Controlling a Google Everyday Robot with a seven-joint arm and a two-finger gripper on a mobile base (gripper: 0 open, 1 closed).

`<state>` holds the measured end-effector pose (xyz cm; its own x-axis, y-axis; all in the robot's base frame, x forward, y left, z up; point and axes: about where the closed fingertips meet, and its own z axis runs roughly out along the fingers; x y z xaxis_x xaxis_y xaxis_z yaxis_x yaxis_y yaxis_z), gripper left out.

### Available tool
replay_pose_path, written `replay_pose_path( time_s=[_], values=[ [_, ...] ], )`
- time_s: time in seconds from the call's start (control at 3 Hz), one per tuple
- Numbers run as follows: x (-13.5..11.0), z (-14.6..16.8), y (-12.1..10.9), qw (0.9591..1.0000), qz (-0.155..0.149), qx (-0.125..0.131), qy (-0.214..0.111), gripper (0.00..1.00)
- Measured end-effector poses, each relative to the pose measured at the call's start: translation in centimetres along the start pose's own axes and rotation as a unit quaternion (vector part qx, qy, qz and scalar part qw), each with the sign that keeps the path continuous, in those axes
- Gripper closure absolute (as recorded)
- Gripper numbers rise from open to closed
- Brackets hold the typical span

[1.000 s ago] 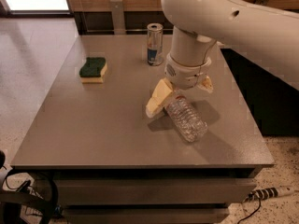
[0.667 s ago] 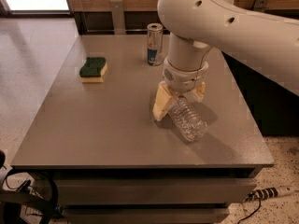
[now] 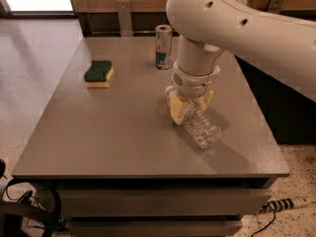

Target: Place water bottle upright

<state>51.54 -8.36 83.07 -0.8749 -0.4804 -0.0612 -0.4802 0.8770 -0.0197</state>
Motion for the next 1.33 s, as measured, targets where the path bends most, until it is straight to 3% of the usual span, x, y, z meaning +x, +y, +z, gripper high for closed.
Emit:
replay_pose_path(
  time_s=[0.33,0.67,1.0,1.33],
  values=[
    [-0.1,0.1,0.1,1.0,-0.001,0.0,-0.001,1.0],
    [-0.3,-0.6,-0.6,0.9999,-0.004,0.006,-0.011,1.0],
    [-0.8,-3.4,-3.0,0.9984,-0.011,0.025,-0.05,1.0],
    [-1.2,-6.1,-5.2,0.9933,-0.013,0.035,-0.11,1.0]
  ],
)
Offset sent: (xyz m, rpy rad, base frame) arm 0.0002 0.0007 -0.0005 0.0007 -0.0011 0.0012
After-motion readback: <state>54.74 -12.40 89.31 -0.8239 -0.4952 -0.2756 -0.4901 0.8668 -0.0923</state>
